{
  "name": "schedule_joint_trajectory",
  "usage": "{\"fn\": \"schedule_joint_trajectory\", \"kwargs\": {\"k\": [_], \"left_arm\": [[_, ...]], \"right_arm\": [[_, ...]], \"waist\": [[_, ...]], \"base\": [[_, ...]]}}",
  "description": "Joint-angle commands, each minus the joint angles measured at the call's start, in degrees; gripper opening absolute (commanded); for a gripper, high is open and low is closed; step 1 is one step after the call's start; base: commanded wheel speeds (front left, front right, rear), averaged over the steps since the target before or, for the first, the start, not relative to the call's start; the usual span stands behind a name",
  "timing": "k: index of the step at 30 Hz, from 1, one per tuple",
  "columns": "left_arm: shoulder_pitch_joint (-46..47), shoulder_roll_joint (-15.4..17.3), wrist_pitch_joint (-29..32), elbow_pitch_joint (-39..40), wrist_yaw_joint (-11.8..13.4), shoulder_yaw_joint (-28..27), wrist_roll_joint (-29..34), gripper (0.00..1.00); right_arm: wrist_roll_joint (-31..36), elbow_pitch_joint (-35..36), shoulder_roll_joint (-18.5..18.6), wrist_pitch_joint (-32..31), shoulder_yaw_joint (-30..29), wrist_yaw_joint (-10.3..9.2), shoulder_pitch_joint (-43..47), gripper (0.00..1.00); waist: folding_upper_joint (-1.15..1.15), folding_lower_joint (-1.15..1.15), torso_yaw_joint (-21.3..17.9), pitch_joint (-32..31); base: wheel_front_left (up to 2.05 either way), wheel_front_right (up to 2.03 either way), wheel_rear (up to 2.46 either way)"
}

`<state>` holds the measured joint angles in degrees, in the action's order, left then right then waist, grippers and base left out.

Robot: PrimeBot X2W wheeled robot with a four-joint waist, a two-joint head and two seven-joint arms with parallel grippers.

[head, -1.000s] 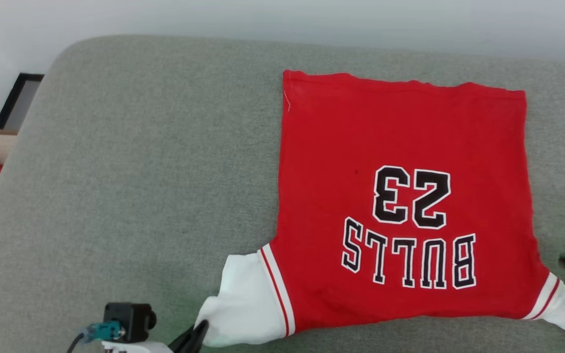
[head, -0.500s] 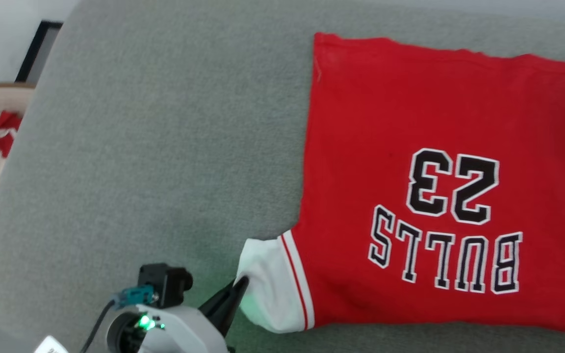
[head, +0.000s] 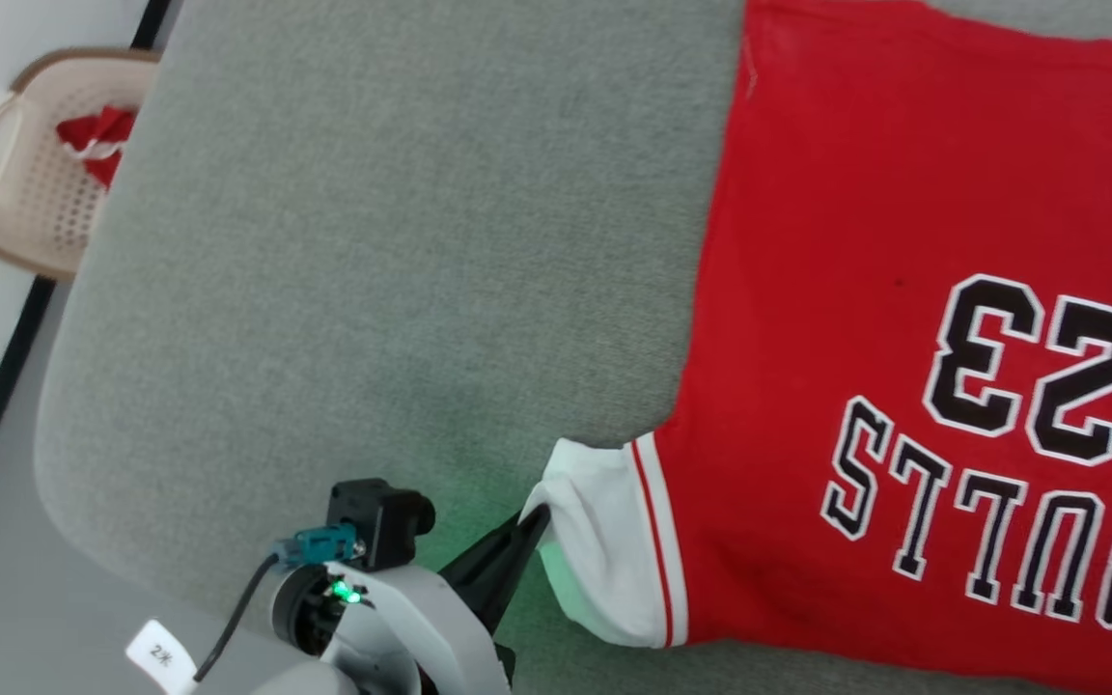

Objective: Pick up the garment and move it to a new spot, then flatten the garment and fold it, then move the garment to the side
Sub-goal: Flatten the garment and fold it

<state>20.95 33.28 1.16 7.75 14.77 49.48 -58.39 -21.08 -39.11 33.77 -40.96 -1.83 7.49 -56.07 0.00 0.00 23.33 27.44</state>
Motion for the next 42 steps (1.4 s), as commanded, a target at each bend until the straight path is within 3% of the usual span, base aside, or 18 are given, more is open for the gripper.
{"fn": "schedule_joint_trajectory", "kwargs": {"k": [1, 9, 10, 13, 24, 33, 42], "left_arm": [[0.6, -0.5, -0.3, -0.5, -0.5, 0.1, 0.1, 0.00], [0.8, -1.5, -1.1, -2.2, -1.3, 0.0, -0.6, 0.00], [0.7, -1.5, -1.2, -2.3, -1.3, -0.1, -0.6, 0.00], [0.6, -1.4, -1.4, -2.7, -1.3, -0.3, -0.9, 0.00], [0.4, 0.4, -2.5, -4.1, -0.8, -1.8, -0.7, 0.00], [-1.5, 4.4, -2.6, -3.7, 0.8, -3.5, -0.8, 0.00], [-3.2, 8.2, -1.5, -1.3, 2.5, -4.2, -1.0, 0.00]], "right_arm": [[1.5, -2.3, -0.2, -1.0, -0.6, 0.00, -1.2, 1.00], [8.3, -13.1, -2.3, -8.8, -4.7, -0.03, -3.3, 1.00], [9.3, -14.0, -2.5, -10.1, -4.9, -0.03, -3.4, 0.00], [10.5, -14.4, -3.6, -11.9, -4.7, -0.01, -4.0, 0.00], [8.6, -10.9, -5.2, -6.9, -1.6, 0.02, -3.6, 0.00], [-1.4, -2.9, -3.4, -5.7, 5.0, 0.00, 3.5, 0.00], [-11.5, 8.7, 0.4, -6.0, 6.3, 0.00, 16.3, 0.00]], "waist": [[0.00, 0.00, 2.5, 2.4], [0.00, 0.00, 3.2, 2.8], [0.00, 0.00, 3.1, 2.8], [0.00, 0.00, 2.7, 2.5], [0.00, 0.00, -1.5, -1.5], [0.00, 0.00, -6.4, -7.5], [0.00, 0.00, -10.4, -12.1]], "base": [[0.00, 0.00, 0.00], [0.00, 0.00, 0.00], [0.00, 0.00, 0.00], [0.00, 0.00, 0.00], [0.00, 0.00, 0.00], [0.00, 0.00, 0.00], [0.00, 0.00, 0.00]]}}
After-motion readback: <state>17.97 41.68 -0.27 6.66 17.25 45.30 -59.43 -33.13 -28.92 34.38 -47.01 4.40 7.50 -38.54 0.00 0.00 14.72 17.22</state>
